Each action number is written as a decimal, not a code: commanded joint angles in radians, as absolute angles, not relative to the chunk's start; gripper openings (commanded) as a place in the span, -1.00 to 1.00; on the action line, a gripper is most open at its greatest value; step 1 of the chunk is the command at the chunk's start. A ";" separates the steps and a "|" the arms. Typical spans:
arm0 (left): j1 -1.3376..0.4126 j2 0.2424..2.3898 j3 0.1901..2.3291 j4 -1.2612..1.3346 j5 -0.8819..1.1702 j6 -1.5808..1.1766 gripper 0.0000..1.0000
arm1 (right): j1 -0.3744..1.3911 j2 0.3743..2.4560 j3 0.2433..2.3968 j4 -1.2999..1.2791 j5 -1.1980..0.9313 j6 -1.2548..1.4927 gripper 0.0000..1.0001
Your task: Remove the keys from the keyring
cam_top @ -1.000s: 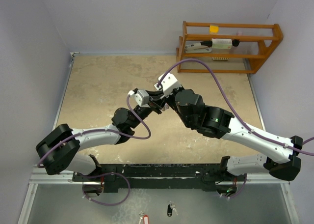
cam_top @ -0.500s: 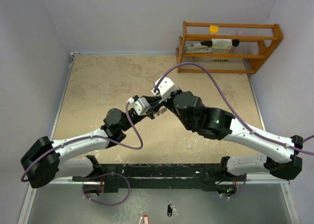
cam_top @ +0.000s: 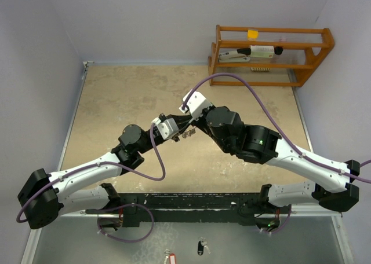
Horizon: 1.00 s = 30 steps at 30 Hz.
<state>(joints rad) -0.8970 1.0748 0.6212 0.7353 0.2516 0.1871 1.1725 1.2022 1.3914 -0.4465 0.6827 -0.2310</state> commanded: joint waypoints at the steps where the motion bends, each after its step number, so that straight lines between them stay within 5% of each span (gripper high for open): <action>1: -0.908 1.073 0.640 0.658 0.397 0.181 -1.00 | 1.155 1.184 1.457 -0.340 0.715 -0.241 -1.00; 18: -0.908 1.031 0.672 0.640 0.580 0.146 -1.00 | 1.155 1.187 1.466 -0.364 0.599 -0.256 -1.00; 30: -0.908 0.973 0.711 0.589 0.718 0.151 -1.00 | 1.155 1.129 1.492 -0.490 0.307 -0.216 -1.00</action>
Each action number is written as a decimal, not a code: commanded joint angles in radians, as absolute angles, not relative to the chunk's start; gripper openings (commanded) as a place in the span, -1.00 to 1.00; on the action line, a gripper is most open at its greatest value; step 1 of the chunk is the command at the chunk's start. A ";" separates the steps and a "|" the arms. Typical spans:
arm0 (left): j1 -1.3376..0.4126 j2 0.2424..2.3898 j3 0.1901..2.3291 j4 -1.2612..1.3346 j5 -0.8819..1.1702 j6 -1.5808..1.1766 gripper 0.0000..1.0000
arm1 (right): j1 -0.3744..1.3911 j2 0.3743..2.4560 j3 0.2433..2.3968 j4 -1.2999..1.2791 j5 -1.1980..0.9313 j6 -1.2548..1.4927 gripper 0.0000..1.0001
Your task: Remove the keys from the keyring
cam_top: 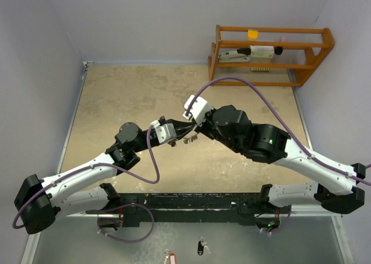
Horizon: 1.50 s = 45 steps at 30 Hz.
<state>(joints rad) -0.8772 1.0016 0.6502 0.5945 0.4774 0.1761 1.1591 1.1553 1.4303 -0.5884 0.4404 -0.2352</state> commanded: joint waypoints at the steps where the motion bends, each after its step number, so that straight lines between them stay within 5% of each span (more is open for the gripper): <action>1: -0.908 0.973 0.718 0.583 0.738 0.148 -1.00 | 1.155 1.122 1.493 -0.496 0.287 -0.216 -1.00; 22: -0.909 0.959 0.721 0.948 0.959 -0.110 -1.00 | 1.154 1.170 1.439 -0.546 0.031 -0.251 -1.00; 45: -0.910 0.794 0.690 1.192 0.872 -0.155 -1.00 | 0.978 1.218 1.196 -0.405 0.398 -0.146 -1.00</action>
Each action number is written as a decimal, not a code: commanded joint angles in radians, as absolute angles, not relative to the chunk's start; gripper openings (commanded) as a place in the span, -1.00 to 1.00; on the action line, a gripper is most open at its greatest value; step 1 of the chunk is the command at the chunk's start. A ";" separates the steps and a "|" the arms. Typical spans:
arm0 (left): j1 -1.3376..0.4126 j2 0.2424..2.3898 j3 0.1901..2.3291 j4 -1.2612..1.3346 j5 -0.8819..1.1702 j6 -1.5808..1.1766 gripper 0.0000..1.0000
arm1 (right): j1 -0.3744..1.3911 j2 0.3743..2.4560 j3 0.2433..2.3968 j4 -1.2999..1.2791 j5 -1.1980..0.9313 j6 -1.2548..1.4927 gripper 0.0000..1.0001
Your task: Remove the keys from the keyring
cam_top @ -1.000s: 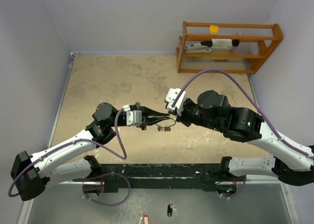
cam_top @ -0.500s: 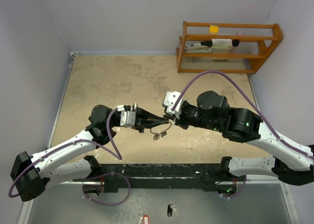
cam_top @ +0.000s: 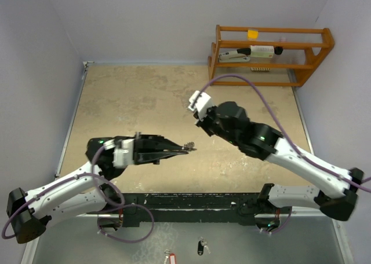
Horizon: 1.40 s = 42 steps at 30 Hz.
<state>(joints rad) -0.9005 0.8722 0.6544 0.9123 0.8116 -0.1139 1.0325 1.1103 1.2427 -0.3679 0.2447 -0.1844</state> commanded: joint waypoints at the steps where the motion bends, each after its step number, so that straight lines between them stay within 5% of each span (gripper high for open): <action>1: -0.910 0.784 0.684 1.199 0.862 -0.147 -1.00 | 0.965 1.237 1.195 -0.413 0.408 -0.141 -1.00; 8: -0.909 0.756 0.735 0.774 0.736 0.109 -1.00 | 0.941 1.231 1.184 -0.367 0.422 -0.131 -1.00; 24: -0.908 0.978 0.706 0.458 0.248 0.140 -1.00 | 0.754 1.298 1.099 -0.300 0.356 -0.042 -1.00; 32: -0.885 1.082 0.602 0.511 -0.055 0.063 -1.00 | 0.654 1.474 1.132 -0.127 0.129 0.031 -1.00; 42: -0.735 1.111 0.491 0.653 -0.032 -0.071 -1.00 | 0.653 1.830 1.321 0.022 0.017 0.057 -0.85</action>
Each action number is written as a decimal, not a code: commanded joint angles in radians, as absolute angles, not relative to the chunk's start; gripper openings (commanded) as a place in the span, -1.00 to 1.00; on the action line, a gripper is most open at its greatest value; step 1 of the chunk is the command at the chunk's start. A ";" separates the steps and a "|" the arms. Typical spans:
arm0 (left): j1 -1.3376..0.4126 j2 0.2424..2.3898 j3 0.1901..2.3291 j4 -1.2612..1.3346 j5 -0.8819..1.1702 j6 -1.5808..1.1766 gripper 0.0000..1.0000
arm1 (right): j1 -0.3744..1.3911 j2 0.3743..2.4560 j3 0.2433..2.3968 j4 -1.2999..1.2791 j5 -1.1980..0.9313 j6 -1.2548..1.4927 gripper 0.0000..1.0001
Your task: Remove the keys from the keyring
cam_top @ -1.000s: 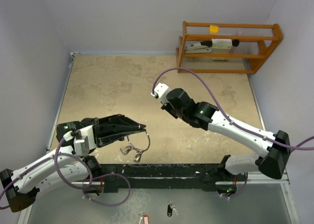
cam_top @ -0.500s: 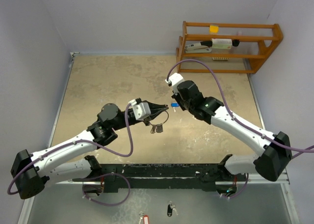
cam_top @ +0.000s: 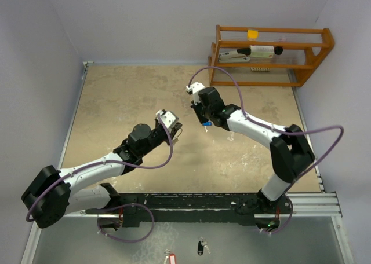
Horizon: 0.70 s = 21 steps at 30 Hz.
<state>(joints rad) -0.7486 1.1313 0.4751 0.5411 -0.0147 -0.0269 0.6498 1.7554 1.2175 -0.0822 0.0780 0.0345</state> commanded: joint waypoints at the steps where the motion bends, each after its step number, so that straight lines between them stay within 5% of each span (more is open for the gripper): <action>1: -0.734 1.113 0.499 0.640 -0.034 -0.064 -1.00 | 0.652 1.852 1.339 0.027 0.008 0.060 -0.78; 5: -0.733 1.117 0.507 0.638 -0.062 -0.055 -1.00 | 0.652 1.903 1.379 0.033 0.003 0.072 -0.13; 8: -0.732 1.117 0.510 0.643 -0.074 -0.052 -1.00 | 0.653 1.900 1.377 0.036 0.003 0.070 0.15; 21: -0.732 1.062 0.572 0.618 -0.035 -0.066 -1.00 | 0.655 1.424 0.996 0.136 -0.071 0.021 0.14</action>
